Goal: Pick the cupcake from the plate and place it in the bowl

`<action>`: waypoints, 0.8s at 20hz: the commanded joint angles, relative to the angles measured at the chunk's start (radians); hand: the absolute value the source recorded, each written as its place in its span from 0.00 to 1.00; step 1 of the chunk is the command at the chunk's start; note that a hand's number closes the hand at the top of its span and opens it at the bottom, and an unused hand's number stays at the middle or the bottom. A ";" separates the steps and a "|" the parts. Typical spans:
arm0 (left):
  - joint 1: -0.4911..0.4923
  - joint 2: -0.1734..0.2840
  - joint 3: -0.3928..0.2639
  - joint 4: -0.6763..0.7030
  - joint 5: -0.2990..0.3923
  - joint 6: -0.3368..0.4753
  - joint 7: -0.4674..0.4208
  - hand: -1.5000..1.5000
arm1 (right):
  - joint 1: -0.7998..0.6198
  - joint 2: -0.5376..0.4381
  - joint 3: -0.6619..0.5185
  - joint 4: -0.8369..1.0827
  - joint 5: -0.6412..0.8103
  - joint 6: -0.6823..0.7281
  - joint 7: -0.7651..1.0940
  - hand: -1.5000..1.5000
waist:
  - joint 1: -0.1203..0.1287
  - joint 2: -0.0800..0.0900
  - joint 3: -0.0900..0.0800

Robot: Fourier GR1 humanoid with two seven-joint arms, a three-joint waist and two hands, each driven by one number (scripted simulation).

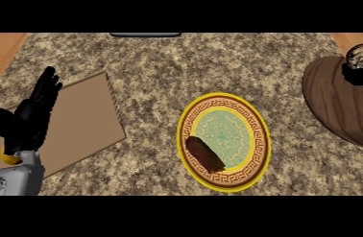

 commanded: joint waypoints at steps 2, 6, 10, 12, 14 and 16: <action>-0.007 -0.006 -0.013 -0.023 -0.019 0.007 0.027 0.50 | -0.043 -0.065 -0.043 0.293 -0.022 -0.129 -0.168 1.00 | 0.008 0.002 0.000; 0.002 0.015 0.018 -0.045 0.013 -0.025 0.035 0.50 | -0.095 -0.121 -0.081 0.479 -0.052 -0.209 -0.270 1.00 | 0.009 0.002 0.000; -0.047 -0.033 -0.026 0.037 -0.046 0.019 -0.006 0.50 | -0.146 -0.135 -0.096 0.666 -0.069 -0.316 -0.376 1.00 | 0.007 0.004 0.000; -0.035 0.004 0.008 0.020 0.005 -0.026 -0.009 0.50 | -0.078 -0.242 -0.081 0.719 0.018 -0.103 -0.219 1.00 | 0.021 0.013 0.000; -0.023 -0.037 -0.019 0.031 -0.030 0.012 -0.034 0.50 | -0.109 -0.235 -0.145 0.821 -0.051 -0.127 -0.253 1.00 | 0.018 0.012 0.001; -0.015 -0.004 -0.003 -0.020 0.005 -0.028 0.020 0.50 | -0.139 -0.239 -0.156 0.926 -0.066 -0.156 -0.319 0.00 | 0.030 0.010 0.002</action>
